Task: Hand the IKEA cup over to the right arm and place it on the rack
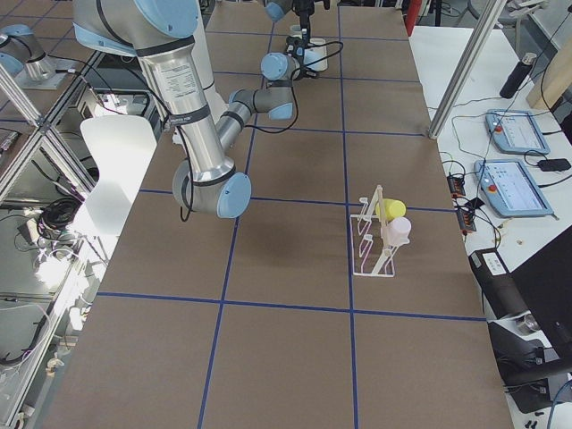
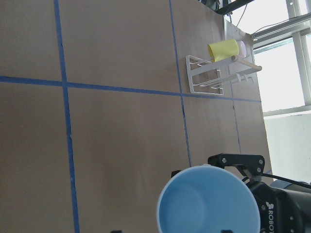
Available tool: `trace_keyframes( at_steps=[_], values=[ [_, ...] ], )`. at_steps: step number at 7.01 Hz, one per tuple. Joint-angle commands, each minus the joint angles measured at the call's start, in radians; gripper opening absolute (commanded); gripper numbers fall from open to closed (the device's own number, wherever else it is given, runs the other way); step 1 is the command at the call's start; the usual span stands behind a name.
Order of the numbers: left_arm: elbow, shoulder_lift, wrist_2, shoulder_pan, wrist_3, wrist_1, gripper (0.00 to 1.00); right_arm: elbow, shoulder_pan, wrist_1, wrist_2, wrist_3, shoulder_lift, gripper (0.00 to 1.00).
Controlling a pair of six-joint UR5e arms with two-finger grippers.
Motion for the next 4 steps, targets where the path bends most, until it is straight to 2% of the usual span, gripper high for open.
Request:
trace_keyframes(
  at_steps=[1,3,4],
  values=[
    [-0.002,0.036,-0.002,-0.061,0.167,0.092,1.00,0.067,0.162,-0.308,0.060,-0.156,-0.006,0.33],
    [-0.014,0.037,0.000,-0.172,0.486,0.363,1.00,0.125,0.296,-0.675,0.047,-0.457,0.010,0.29],
    [-0.022,0.075,-0.002,-0.233,0.641,0.433,1.00,0.130,0.369,-0.787,0.043,-0.637,0.011,0.28]
  ],
)
